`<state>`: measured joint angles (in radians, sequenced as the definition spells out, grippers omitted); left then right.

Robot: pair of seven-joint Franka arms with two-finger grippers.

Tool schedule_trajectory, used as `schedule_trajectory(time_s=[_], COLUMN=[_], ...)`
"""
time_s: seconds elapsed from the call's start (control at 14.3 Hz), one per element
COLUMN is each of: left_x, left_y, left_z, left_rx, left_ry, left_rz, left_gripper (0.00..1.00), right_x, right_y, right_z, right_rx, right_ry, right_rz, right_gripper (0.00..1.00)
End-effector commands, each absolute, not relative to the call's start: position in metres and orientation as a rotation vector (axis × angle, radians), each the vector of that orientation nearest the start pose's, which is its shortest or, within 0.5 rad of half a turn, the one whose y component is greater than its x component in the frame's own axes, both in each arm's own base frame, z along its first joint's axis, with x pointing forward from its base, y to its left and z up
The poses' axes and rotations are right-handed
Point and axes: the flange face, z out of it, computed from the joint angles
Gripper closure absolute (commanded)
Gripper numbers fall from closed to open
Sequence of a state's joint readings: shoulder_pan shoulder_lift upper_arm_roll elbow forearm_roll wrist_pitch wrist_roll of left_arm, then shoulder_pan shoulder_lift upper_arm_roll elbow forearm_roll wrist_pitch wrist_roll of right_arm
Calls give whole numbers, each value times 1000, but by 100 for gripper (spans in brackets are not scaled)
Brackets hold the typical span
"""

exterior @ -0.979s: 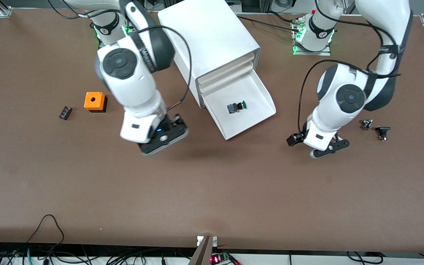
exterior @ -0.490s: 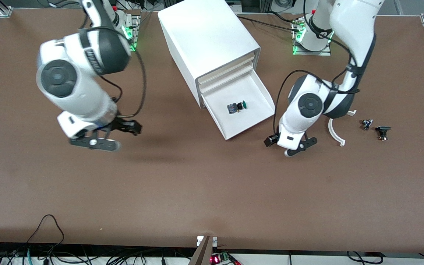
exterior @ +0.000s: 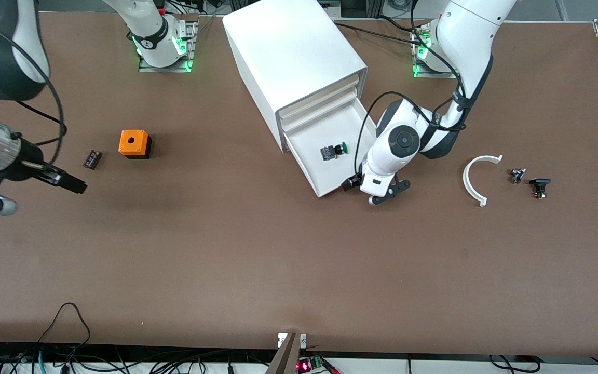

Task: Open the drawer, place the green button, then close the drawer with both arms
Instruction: 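Push the drawer shut with the left gripper while the right gripper retracts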

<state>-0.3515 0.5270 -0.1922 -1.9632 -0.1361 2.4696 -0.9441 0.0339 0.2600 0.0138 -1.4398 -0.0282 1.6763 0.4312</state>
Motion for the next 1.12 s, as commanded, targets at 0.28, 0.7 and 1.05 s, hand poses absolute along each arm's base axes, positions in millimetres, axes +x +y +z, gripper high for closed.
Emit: schedule_trajectory(time_s=[0.28, 0.7, 1.05], left_x=[462, 408, 389], left_y=[-362, -401, -413], left_z=[219, 224, 223], left_rx=[-3184, -3171, -3159], left_ry=[-697, -503, -439], left_rz=[334, 417, 464], left_gripper=[0, 0, 0], right_x=[595, 536, 536], right_y=[28, 1, -16], right_z=[568, 580, 578], right_rx=[-3178, -3186, -3191], right_ry=[347, 318, 161], right_rz=[115, 110, 78], right_gripper=[0, 0, 0])
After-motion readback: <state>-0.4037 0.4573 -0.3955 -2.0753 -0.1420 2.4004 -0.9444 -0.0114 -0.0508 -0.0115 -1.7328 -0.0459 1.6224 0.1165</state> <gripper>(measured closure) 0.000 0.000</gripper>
